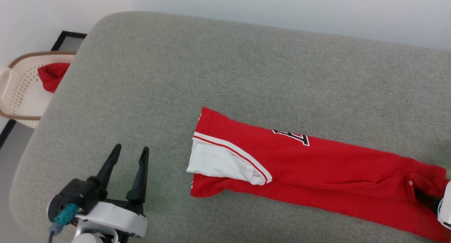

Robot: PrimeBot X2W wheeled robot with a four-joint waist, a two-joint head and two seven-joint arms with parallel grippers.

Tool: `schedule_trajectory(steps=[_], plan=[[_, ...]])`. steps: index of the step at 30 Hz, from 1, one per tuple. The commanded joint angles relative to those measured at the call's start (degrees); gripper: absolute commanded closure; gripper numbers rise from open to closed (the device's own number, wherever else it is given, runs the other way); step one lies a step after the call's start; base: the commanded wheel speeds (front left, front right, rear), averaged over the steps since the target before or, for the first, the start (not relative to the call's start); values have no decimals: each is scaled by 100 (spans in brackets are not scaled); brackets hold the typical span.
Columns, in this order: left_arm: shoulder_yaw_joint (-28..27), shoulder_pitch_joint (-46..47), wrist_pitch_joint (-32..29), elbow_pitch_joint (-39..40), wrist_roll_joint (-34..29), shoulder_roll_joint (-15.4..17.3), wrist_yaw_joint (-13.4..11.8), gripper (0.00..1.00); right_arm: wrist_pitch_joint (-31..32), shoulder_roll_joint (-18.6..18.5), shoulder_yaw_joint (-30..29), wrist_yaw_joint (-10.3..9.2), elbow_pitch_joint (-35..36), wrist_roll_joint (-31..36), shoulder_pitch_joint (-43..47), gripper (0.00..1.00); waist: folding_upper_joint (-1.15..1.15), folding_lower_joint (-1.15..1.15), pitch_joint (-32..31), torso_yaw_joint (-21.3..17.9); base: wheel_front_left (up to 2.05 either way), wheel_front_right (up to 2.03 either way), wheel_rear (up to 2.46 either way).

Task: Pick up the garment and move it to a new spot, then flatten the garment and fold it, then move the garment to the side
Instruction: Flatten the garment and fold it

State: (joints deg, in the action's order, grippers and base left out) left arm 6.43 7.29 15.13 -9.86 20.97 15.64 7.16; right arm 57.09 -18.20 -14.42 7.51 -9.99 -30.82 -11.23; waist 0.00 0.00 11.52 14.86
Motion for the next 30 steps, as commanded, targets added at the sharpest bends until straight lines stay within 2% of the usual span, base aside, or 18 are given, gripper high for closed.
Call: schedule_trajectory(steps=[1, 2, 3, 4, 12, 19, 30], plan=[[-38, 64, -2, -11, -51, -32, 29, 0, 102, 210, 101, -3, -149, 63, 44, 41, 0, 0, 57, 24, 0, 0, 0], [-32, 79, -2, -33, -42, -64, 31, 0, 108, 262, 147, 0, -150, 79, 44, 58, 0, 0, 79, 28, 0, 0, 0], [1, 92, -2, -29, -42, -67, 33, 0, 94, 319, 154, 0, -154, 105, 32, 83, 0, 0, 100, 28, 0, 0, 0], [29, 103, -2, -21, -37, -65, 35, 0, 95, 360, 168, 0, -167, 99, 20, 100, 0, 0, 118, 30, 0, 0, 0], [74, 111, -2, -50, 107, -8, 38, 0, -142, 339, 115, -1, -70, 77, -81, 100, 0, 0, 189, -66, 0, 0, 0], [-66, 85, -2, -1, 304, 28, 39, 0, -633, 50, -245, -7, -42, 90, -335, 100, 0, 0, 284, -359, 0, 0, 0], [-199, 224, -2, 225, 382, 248, 39, 0, -1188, -547, -1353, -6, -266, 416, -503, 100, 0, 0, 618, -876, 0, 0, 0]])
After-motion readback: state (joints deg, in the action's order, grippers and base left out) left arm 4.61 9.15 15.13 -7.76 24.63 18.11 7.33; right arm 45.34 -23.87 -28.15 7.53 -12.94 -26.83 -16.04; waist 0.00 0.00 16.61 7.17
